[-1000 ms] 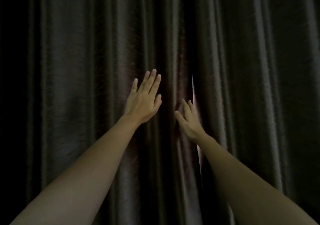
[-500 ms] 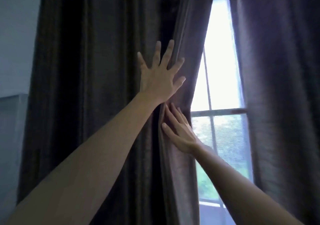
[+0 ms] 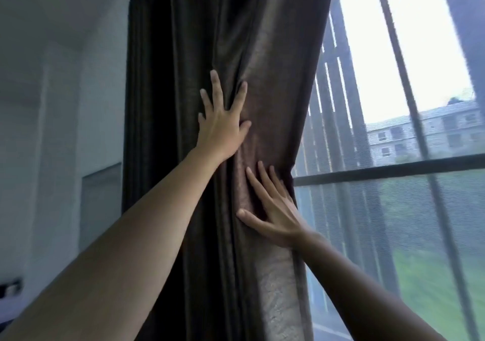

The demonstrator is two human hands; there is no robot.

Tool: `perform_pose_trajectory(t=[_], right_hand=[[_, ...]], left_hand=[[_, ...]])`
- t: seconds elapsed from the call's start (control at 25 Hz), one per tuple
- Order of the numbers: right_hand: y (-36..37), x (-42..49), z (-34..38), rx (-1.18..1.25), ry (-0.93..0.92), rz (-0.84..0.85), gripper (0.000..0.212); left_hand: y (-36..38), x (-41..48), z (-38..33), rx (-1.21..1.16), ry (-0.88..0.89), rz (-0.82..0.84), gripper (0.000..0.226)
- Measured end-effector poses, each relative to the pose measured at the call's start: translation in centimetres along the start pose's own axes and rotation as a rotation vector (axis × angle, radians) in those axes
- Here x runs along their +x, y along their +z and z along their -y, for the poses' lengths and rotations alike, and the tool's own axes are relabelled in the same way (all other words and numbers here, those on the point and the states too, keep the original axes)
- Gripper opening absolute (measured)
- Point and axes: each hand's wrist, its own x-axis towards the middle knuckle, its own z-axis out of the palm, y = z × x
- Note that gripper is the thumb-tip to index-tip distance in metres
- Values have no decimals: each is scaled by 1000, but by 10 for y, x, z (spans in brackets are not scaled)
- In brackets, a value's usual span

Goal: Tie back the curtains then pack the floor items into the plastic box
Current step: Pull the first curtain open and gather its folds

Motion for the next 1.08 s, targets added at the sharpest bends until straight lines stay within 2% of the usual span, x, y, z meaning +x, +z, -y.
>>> perform_pose_trajectory(t=[0.12,0.28,0.56,0.8,1.0,1.08], right_hand=[[37,30,10,50,-53,-8,89],[89,66,27,92,-73,-2,91],[181,139,54,193,-84,12,93],[263,187,67,197,-102,103,98],[313,212,68,160,-83,172,106],[322,217,64,151,-88,163,111]], left_hand=[[8,2,40,4,38,-11,75],[16,3,102,305,-14,-27,74],[33,12,206,312,-118,1,76],[67,5,304,93,-325,47,79],[96,-10,361,-375,-534,65,96],[104,-14,370,-456,-561,105,95]])
